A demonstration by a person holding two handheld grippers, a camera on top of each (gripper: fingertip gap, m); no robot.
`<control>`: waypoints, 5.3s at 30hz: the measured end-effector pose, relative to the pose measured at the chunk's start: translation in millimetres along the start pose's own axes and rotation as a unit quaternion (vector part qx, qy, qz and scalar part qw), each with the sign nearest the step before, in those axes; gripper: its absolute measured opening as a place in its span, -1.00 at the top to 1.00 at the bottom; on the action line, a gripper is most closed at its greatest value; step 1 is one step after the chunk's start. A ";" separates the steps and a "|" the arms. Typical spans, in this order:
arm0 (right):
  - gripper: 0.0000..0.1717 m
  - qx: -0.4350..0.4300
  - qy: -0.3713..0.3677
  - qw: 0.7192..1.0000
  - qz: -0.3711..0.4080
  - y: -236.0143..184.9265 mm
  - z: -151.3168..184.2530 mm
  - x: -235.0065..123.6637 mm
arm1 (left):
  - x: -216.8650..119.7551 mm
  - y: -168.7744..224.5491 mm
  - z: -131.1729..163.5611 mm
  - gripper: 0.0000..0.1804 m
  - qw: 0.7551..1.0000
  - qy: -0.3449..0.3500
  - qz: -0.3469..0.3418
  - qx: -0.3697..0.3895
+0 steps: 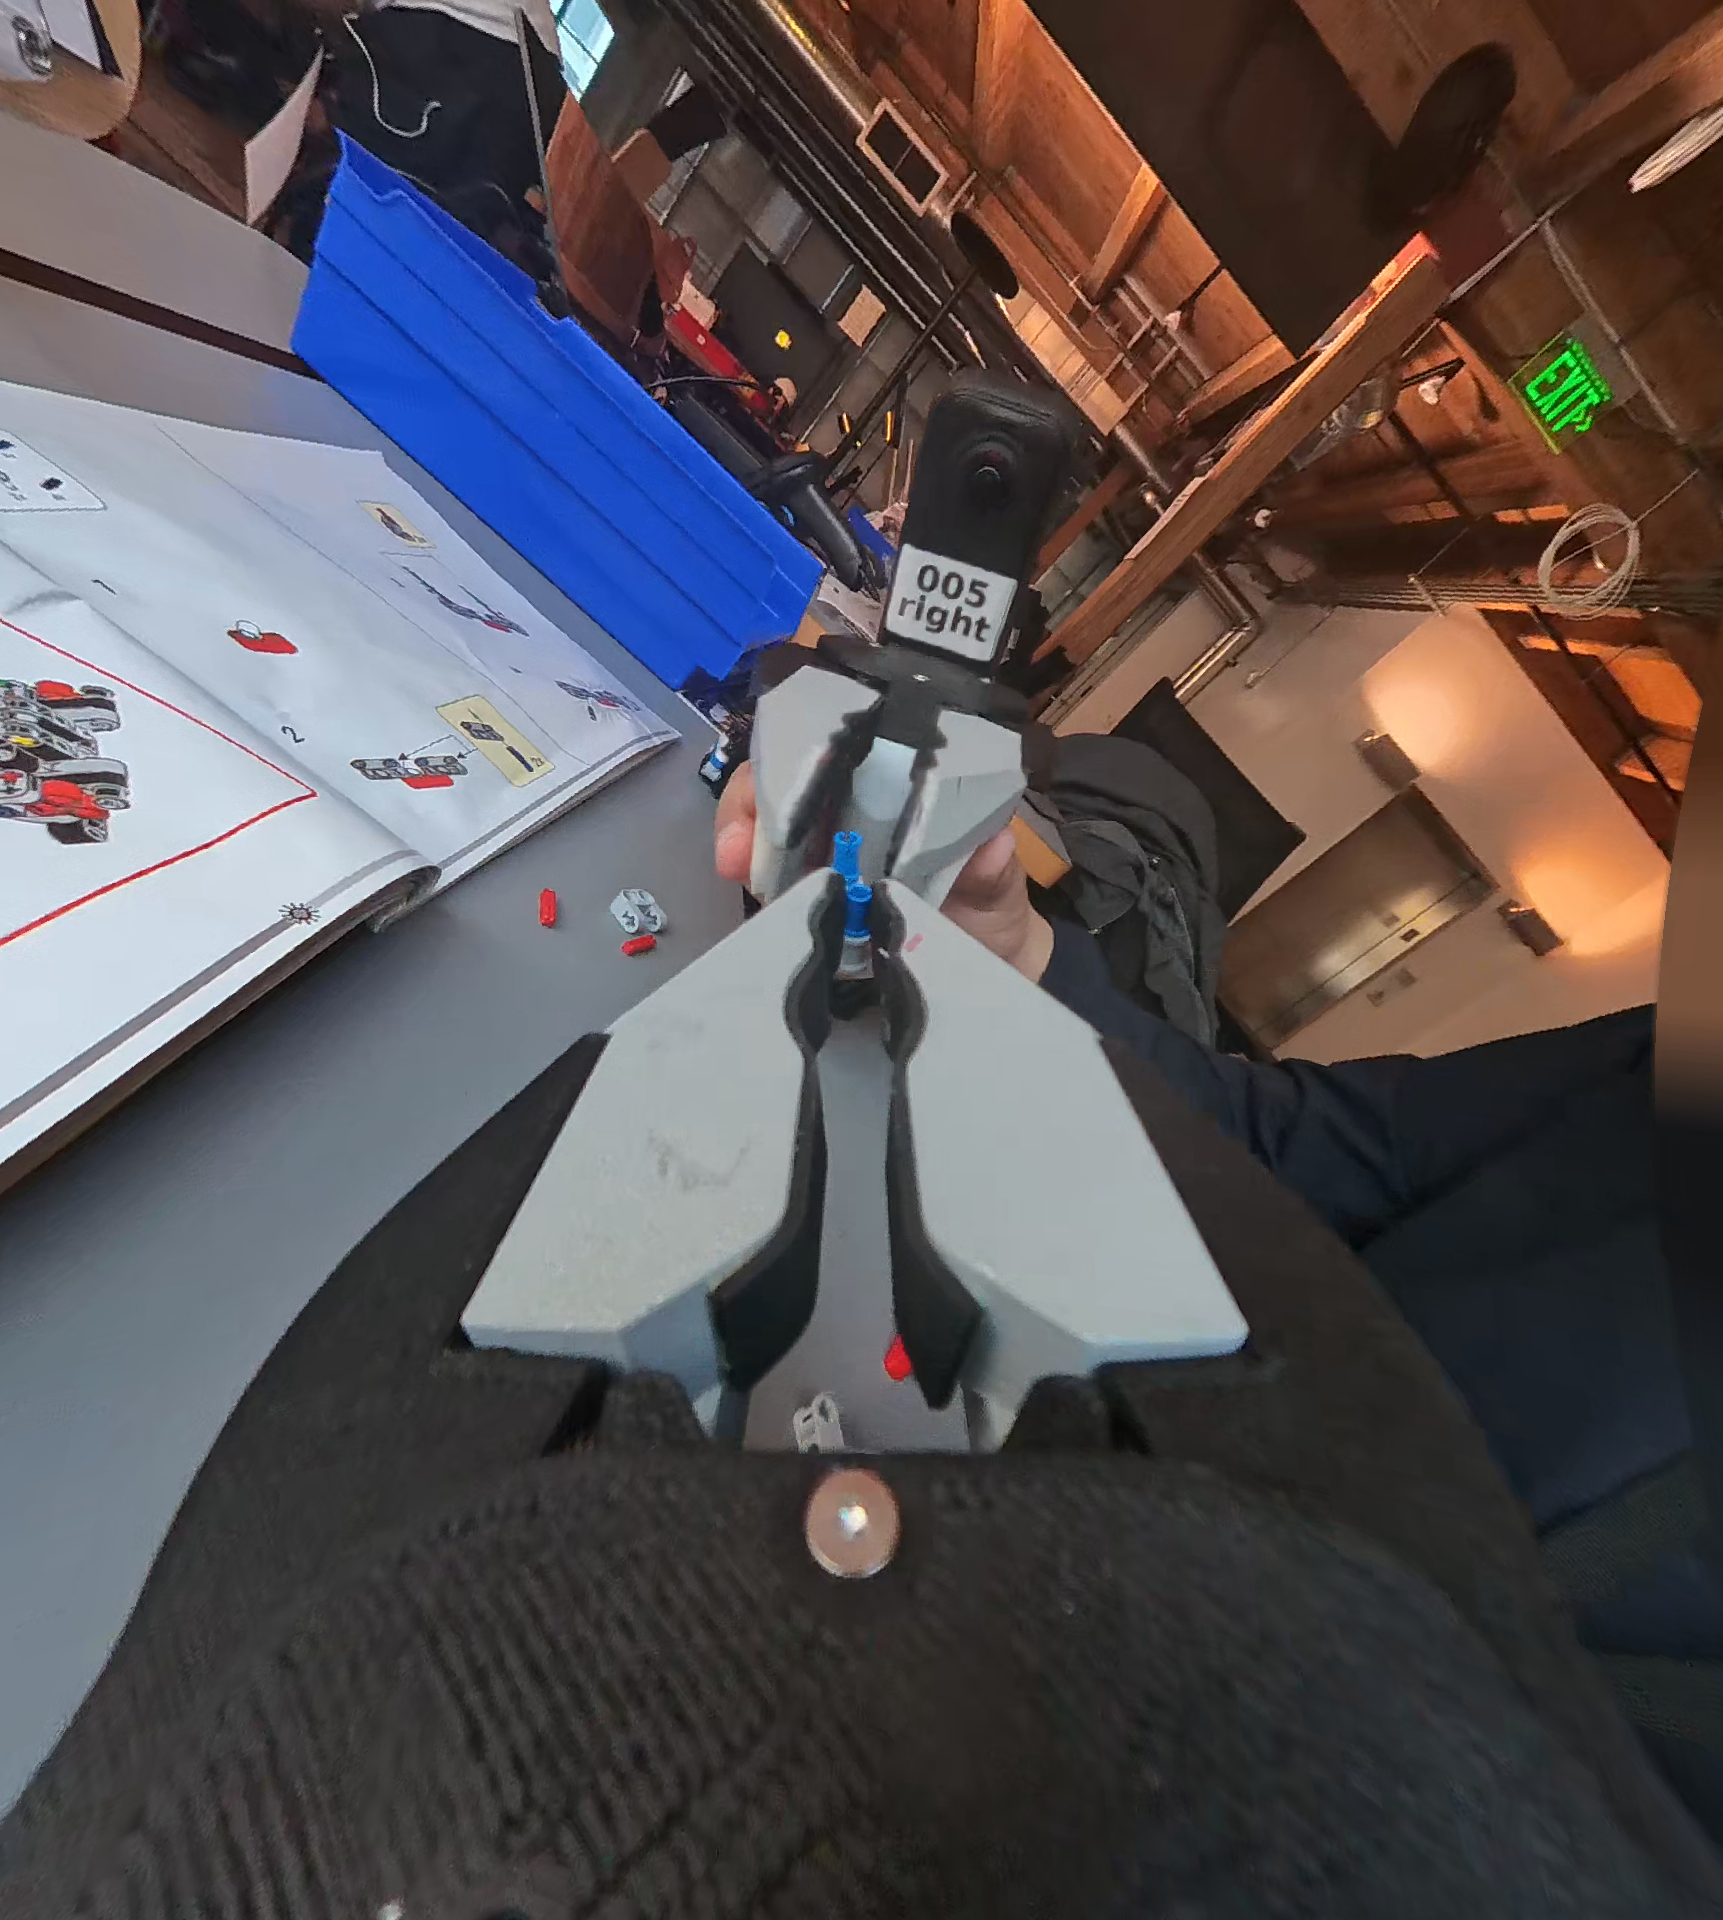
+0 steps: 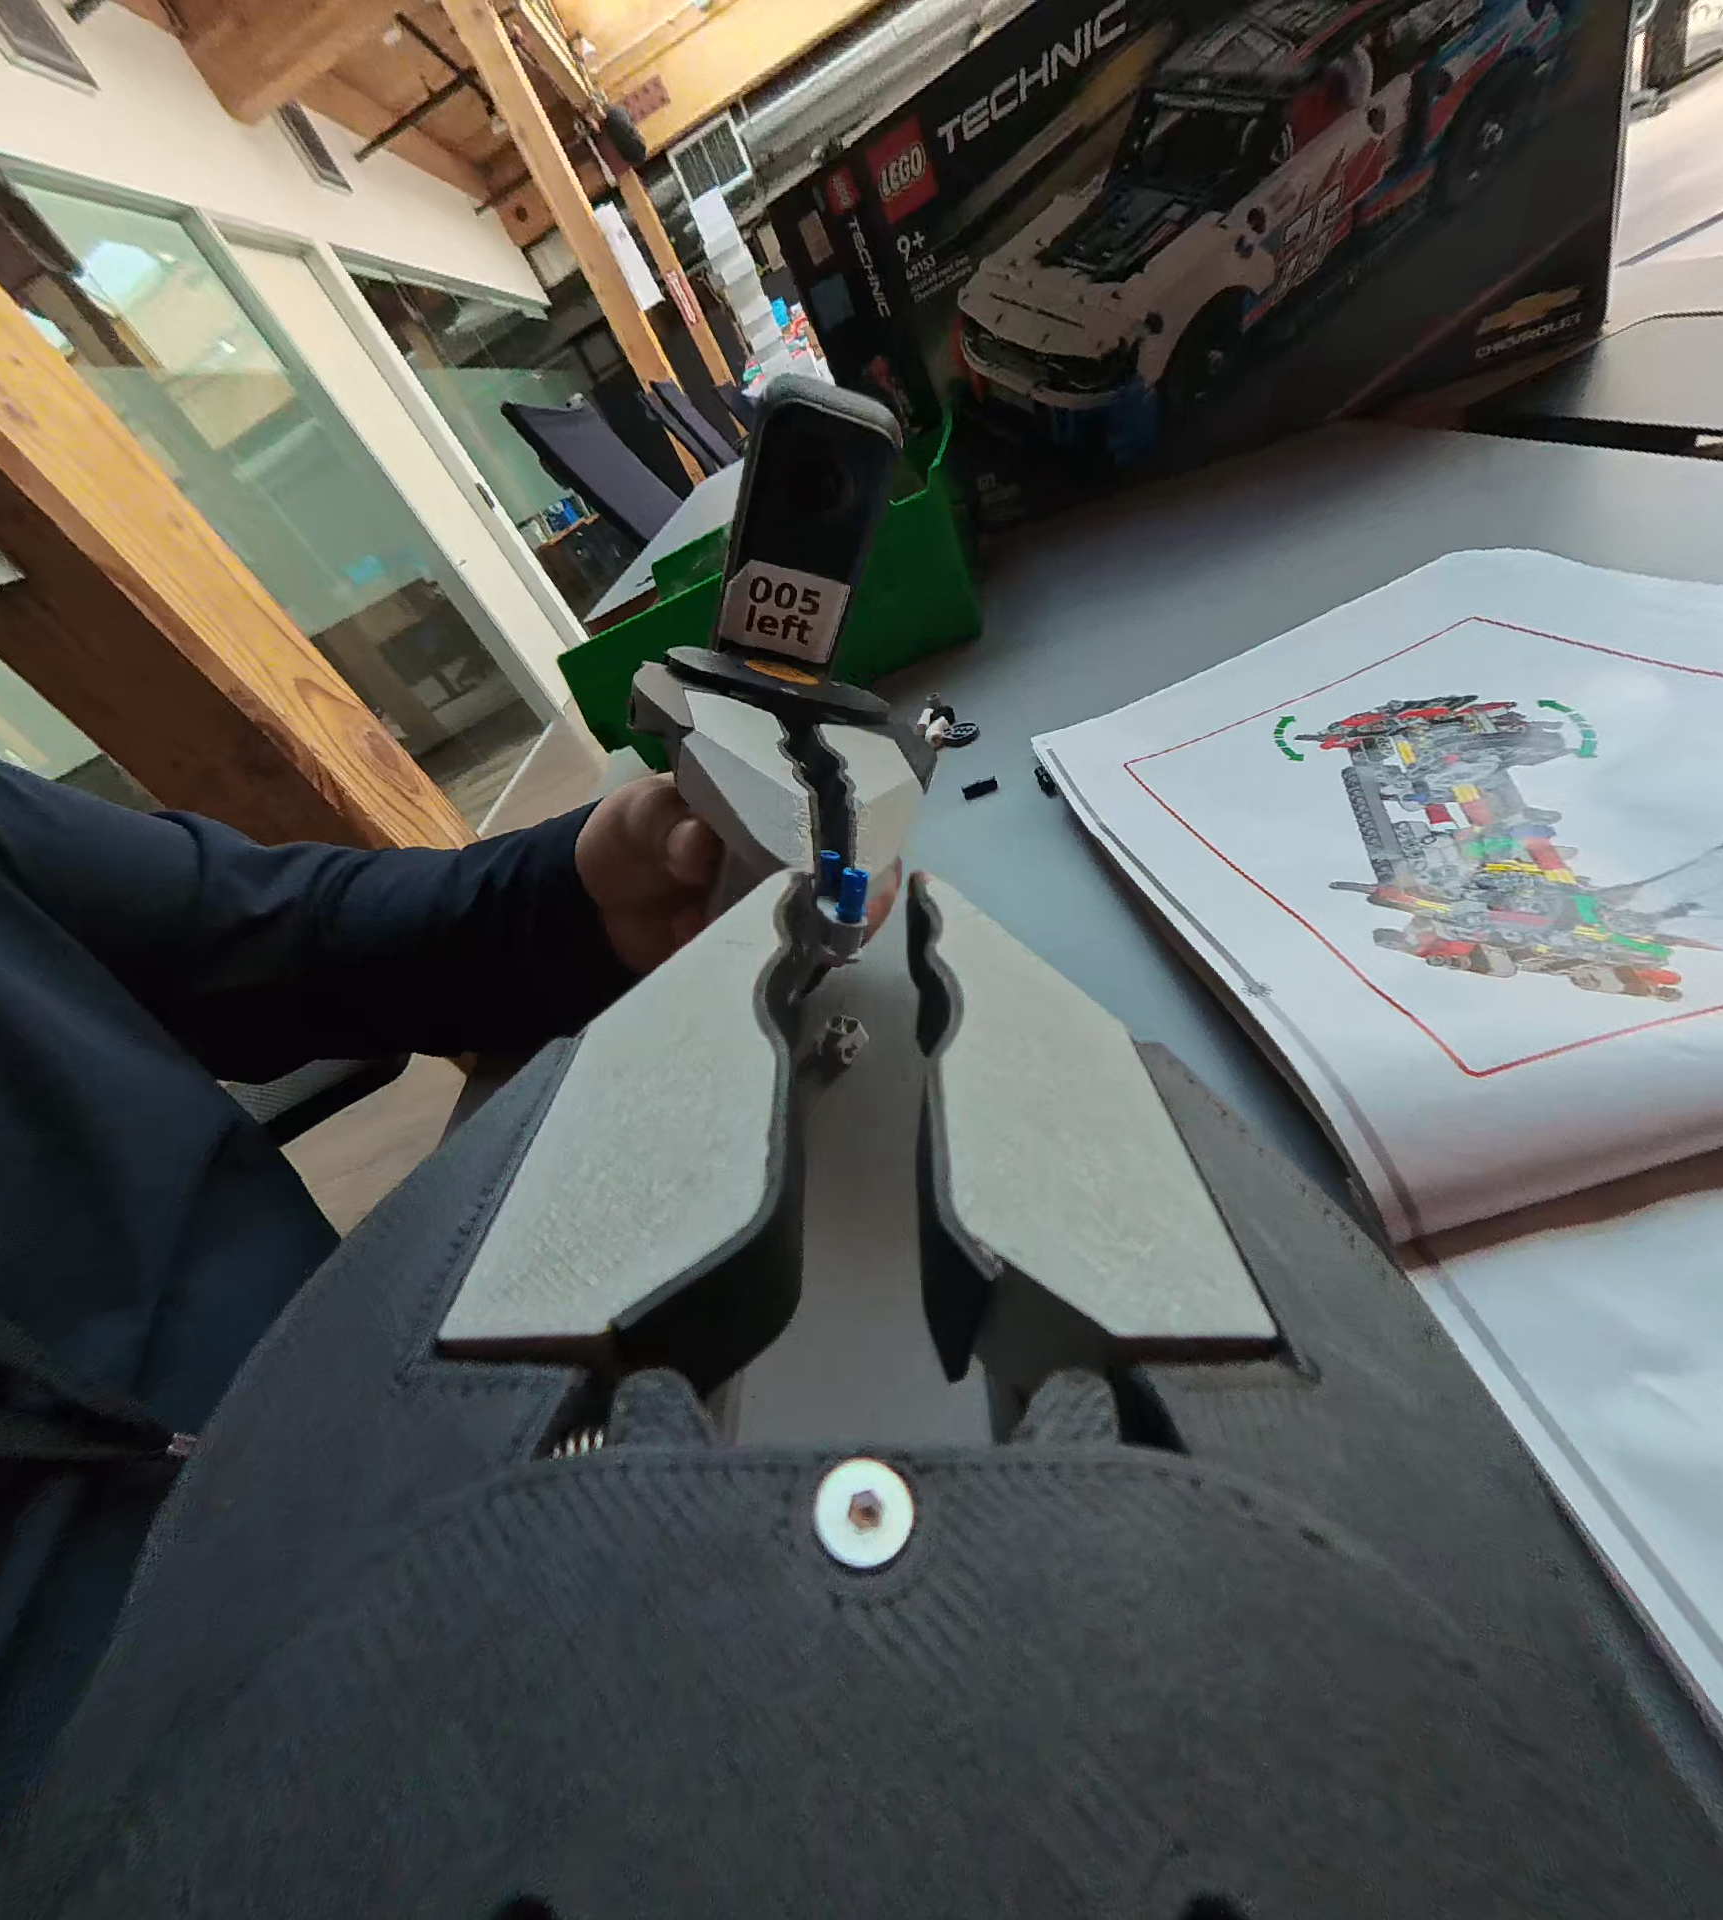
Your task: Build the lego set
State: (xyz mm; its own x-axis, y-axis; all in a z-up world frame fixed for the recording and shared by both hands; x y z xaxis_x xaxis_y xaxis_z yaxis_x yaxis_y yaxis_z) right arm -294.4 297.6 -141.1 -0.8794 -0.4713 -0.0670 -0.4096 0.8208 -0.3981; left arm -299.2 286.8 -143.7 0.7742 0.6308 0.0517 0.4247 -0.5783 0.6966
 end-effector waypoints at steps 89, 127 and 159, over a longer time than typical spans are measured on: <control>0.99 -0.070 -0.008 0.997 0.000 -0.5 2.4 5.4 | -1.7 0.6 2.3 0.98 0.975 -0.050 -0.106 0.186; 0.99 0.044 0.038 0.998 0.013 22.5 -3.6 25.2 | -13.5 -19.2 -10.3 0.98 0.980 -0.012 -0.139 0.143; 0.43 0.079 0.175 0.715 -0.672 -147.3 -59.9 -111.8 | -12.7 -16.4 5.8 0.98 0.957 -0.078 -0.161 0.229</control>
State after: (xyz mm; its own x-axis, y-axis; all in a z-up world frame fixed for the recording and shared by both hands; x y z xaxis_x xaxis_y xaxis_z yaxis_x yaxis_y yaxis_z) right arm -150.2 248.7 -20.1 0.2661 -0.6681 0.6949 -0.9336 -0.3582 0.0131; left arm -313.2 285.3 -159.9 0.6139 0.7503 -0.2453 0.7865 -0.5552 0.2704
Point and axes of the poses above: each gripper's, where its closed fingertips meet, x out along the fingers, z out of its underside, y = z × x across the jaws, the point moved 1 cm from there along -x, back along the fingers, and after that the axes turned 2 degrees about -x, right-handed, at the moved point
